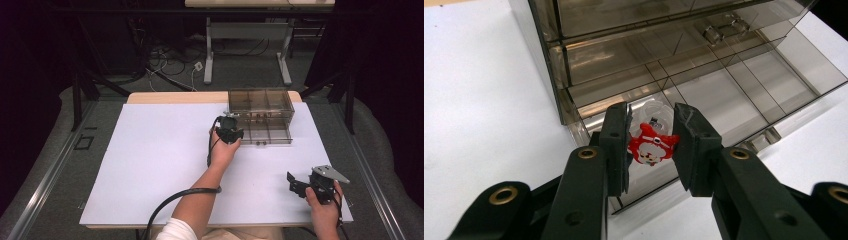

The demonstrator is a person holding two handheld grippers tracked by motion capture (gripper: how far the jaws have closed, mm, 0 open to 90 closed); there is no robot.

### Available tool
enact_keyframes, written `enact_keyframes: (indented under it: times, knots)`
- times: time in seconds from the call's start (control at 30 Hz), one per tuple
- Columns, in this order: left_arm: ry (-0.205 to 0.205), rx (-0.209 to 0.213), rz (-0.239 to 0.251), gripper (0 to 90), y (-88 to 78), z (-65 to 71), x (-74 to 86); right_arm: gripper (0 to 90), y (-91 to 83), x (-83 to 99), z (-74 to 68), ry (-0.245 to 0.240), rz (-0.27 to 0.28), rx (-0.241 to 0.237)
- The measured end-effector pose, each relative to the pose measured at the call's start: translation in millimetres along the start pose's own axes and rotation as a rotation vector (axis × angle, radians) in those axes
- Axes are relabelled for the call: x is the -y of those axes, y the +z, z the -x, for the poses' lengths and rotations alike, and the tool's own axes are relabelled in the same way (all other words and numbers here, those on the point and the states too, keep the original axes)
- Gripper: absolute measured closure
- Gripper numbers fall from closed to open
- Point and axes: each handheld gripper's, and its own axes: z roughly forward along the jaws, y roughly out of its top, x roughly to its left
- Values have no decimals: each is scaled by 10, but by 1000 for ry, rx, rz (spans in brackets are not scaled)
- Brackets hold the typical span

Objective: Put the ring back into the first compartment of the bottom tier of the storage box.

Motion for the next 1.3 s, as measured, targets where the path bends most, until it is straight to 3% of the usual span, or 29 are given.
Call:
enact_keyframes:
  times: [0.87, 1.13, 1.3]
  knots:
    - [-7, -6, -22, 669, 80, -10, 13, 56, 2, 6, 3, -4, -12, 0]
    - [-11, 11, -8, 570, 47, -2, -5, 56, 7, 6, 4, -5, -13, 1]
    - [-3, -3, 3, 518, 21, -4, -13, 56, 6, 8, 7, -6, -14, 1]
